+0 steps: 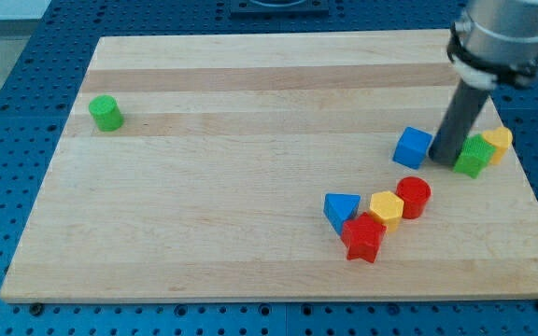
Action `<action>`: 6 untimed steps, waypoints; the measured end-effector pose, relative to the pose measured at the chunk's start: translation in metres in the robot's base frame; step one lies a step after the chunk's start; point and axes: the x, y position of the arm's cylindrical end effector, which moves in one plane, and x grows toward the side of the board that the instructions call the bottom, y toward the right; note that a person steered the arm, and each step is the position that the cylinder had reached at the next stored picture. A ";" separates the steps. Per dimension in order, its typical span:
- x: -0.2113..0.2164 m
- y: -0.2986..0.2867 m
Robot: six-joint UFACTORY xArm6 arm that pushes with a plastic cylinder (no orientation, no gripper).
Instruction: Point at the yellow heart
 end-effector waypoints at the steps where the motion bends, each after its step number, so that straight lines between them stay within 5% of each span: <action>1: -0.017 -0.006; 4: 0.126 -0.007; 5: 0.141 0.013; 6: 0.068 0.076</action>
